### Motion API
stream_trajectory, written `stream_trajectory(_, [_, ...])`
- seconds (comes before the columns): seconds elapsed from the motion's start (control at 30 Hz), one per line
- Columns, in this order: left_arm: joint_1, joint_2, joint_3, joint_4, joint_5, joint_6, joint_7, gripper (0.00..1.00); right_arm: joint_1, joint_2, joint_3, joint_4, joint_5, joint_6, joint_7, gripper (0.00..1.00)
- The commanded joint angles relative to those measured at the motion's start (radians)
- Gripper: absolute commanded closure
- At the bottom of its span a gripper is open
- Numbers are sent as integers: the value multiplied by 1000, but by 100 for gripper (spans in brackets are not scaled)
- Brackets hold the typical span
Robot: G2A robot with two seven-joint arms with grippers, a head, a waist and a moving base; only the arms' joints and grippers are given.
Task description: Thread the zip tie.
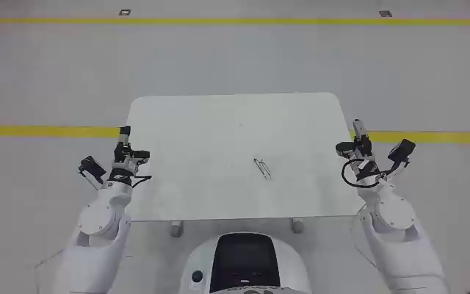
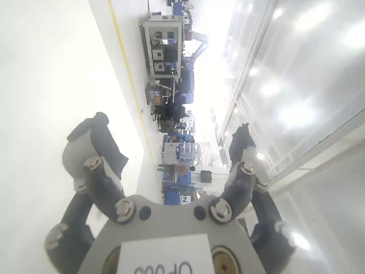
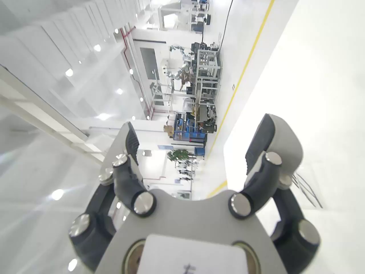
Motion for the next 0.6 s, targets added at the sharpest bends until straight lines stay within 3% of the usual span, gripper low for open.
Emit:
stream_trajectory(0.0, [0,0,0,0,0,0,0,0,24,1,-28,-12,-90,11,23,0])
stream_trajectory(0.23, [0,0,0,0,0,0,0,0,128,-5,-181,-20,-354,73,86,0])
stream_trajectory(0.57, [0,0,0,0,0,0,0,0,132,-6,-193,-25,-368,77,85,0])
